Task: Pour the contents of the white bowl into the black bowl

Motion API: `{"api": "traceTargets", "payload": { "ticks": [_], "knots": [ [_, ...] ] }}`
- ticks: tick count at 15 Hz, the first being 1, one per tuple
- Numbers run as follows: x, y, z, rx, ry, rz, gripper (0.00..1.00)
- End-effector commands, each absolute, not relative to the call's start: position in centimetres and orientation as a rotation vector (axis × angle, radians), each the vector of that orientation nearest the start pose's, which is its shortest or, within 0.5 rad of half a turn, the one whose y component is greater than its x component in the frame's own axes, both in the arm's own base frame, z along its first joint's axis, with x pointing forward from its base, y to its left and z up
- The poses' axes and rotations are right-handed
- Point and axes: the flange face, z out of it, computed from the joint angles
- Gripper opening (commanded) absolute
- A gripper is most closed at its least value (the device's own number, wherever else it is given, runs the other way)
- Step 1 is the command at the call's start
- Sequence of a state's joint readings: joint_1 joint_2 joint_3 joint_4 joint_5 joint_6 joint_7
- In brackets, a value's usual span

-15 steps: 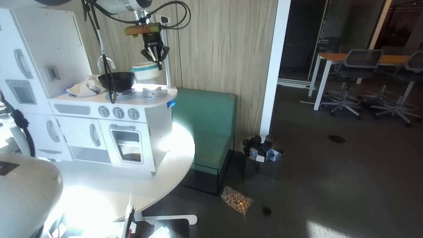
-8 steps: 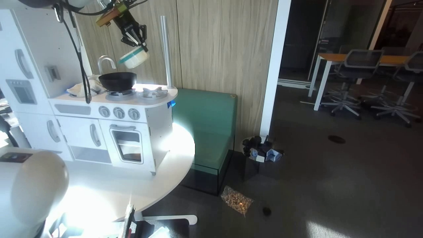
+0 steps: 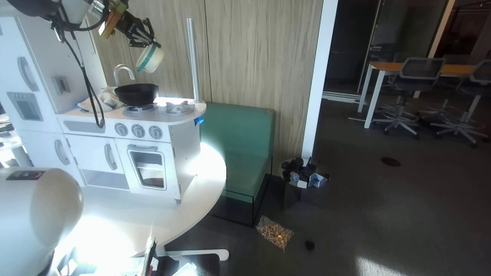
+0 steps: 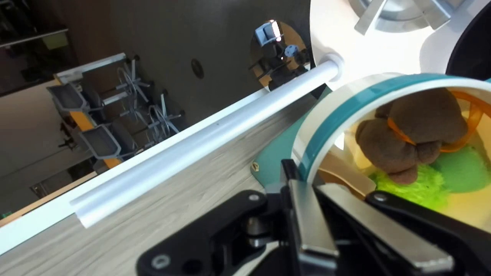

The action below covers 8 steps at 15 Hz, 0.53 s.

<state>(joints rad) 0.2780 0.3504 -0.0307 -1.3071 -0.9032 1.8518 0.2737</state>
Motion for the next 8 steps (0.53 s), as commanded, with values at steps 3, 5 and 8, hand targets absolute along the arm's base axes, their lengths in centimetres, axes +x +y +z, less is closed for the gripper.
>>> {"api": "traceTargets", "payload": {
  "ticks": [3,5,8],
  "knots": [
    [66.5,13.6,56.4,2.104,0.346,0.620,0.02],
    [64.9,15.2,55.4,2.004,0.446,0.665,0.02],
    [61.9,17.2,53.8,1.892,0.563,0.736,0.02]
  ]
}}
